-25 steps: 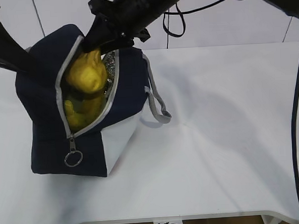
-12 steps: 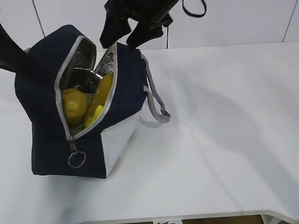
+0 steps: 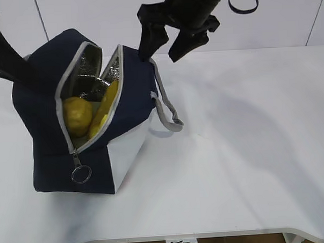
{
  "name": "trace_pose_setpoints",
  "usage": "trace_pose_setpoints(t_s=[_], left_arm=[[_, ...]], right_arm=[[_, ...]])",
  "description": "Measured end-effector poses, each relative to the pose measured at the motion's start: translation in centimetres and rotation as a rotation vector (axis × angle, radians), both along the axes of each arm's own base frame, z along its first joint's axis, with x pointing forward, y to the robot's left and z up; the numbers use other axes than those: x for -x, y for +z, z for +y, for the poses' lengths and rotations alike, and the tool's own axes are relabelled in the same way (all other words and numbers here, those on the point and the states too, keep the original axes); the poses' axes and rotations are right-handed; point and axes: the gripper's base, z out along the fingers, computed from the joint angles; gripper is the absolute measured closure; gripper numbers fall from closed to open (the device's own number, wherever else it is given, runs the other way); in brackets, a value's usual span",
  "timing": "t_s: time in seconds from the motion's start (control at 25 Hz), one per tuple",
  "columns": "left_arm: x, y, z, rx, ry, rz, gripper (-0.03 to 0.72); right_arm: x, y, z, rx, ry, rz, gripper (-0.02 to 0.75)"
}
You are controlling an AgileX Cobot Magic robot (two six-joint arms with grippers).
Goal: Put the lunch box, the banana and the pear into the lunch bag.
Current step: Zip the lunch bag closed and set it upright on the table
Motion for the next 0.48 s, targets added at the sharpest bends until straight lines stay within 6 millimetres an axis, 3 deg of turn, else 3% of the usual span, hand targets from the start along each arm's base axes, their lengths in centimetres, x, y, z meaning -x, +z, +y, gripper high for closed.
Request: trace_pose_setpoints(t_s=[0.2,0.48], left_arm=[[0.0,-0.1,0.1,-0.02,-0.002,-0.001,0.679],[-0.1,-0.1,0.2,-0.022,0.006,-0.011,0.679]], right_arm=[[0.0,-1.9,0.1,0.015,-0.002,0.062,0.155],[-0.5,-4.4,1.6,-0.103,0.003,0.182,0.158]])
